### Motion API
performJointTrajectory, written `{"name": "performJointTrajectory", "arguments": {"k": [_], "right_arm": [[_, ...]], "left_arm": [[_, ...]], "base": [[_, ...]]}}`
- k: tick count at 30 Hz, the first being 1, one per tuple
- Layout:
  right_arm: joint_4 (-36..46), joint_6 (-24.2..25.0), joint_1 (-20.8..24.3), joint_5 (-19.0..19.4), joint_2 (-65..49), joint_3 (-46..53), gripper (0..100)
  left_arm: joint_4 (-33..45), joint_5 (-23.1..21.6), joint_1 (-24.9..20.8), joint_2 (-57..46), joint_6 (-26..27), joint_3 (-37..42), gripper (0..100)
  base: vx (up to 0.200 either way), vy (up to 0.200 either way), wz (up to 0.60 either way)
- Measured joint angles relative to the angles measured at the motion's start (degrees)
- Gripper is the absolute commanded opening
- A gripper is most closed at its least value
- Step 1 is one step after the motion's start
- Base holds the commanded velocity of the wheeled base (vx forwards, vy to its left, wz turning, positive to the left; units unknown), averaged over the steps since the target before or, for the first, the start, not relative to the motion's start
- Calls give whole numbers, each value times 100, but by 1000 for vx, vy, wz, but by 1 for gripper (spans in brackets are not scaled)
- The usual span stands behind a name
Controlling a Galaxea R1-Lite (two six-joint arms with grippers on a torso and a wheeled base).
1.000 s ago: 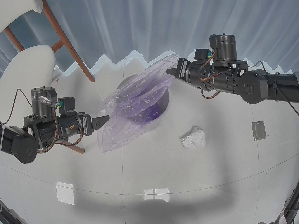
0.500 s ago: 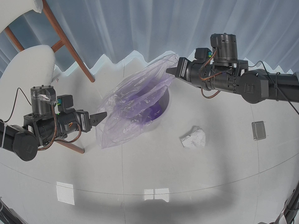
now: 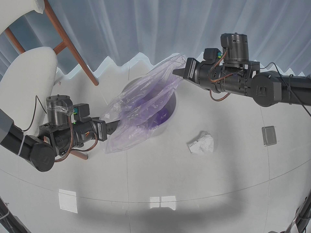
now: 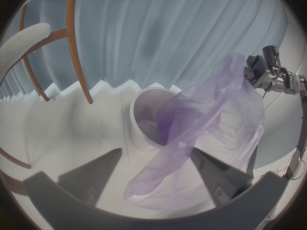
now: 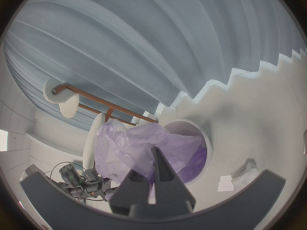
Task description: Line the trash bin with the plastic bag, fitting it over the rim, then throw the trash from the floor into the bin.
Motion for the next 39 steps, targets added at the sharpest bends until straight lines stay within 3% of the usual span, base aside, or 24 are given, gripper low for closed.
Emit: {"name": "performJointTrajectory", "arguments": {"k": [5,13,19,25,34,39], "right_arm": [[2,2,0,0,-13,5,0],[4,4,-21,35,26,-94,0],[24,13,-122,143,190,-472,0],[85,28,-268,176,568,-1228,0],[140,13,-423,-71,1302,-1905,0],[121,50,-453,-55,1464,-1947,0]], "left_arm": [[-140,-1,13,201,-194,-12,0],[-94,2,-177,261,-1431,-555,0],[589,10,-243,236,-1837,-1407,0],[1207,71,-257,252,-2620,-2399,0],[1563,807,-122,633,-2996,-3184,0],[1587,864,-190,794,-3038,-3311,0]], "base": [[0,0,0],[0,0,0],[0,0,0],[0,0,0],[0,0,0],[0,0,0]]}}
